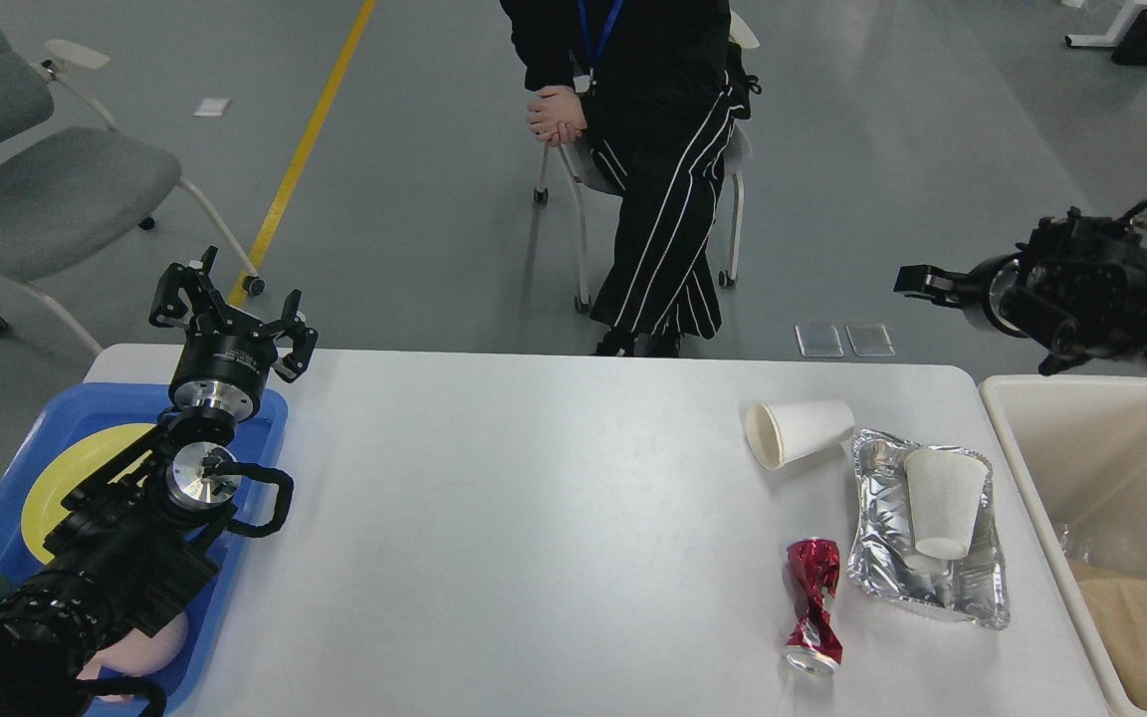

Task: Tidy desktop
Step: 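Swing the right gripper back over the foil tray, then grasp the white cup in the foil tray with the right gripper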

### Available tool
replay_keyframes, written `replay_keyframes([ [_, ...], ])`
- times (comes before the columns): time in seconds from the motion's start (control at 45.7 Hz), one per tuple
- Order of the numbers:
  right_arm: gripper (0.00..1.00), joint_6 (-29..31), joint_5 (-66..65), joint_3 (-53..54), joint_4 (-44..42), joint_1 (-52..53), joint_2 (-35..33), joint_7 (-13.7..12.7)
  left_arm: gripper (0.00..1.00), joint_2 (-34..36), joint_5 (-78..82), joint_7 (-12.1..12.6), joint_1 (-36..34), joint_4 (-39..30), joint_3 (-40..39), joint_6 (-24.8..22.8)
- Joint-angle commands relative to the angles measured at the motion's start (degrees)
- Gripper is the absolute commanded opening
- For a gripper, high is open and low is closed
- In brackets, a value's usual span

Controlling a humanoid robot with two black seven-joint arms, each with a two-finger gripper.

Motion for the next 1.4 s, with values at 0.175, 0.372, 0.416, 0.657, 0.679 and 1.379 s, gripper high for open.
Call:
replay_keyframes([
  [0.175, 1.0, 21.71, 2.54, -1.58, 19.59, 20.77, -2.02, 0.19, 0.96, -0.03, 0.0, 0.03, 0.0, 0.0, 0.0, 0.0],
  [0.372, 1.0, 28.83, 5.18, -7.47, 32.53, 35.54, -2.82, 0.19, 0.96, -0.03, 0.0, 0.03, 0.0, 0.0, 0.0, 0.0],
  [0.416, 1.0, 32.08, 5.18, -8.52, 34.02, 38.44, -2.82, 0.19, 0.96, 0.05, 0.0, 0.03, 0.0, 0.0, 0.0, 0.0],
  [0.657, 1.0, 34.63, 5.36, -9.4, 34.21, 43.91, -3.34, 0.1, 0.96, -0.03, 0.0, 0.03, 0.0, 0.0, 0.0, 0.0],
  [0.679, 1.0, 34.63, 5.36, -9.4, 34.21, 43.64, -3.6, 0.1, 0.96, 0.05, 0.0, 0.03, 0.0, 0.0, 0.0, 0.0],
  [1.379, 1.0, -19.41, 1.5, -8.0, 31.84, 0.05, -9.15, 0.27, 0.96, 0.05, 0.0, 0.03, 0.0, 0.0, 0.0, 0.0],
])
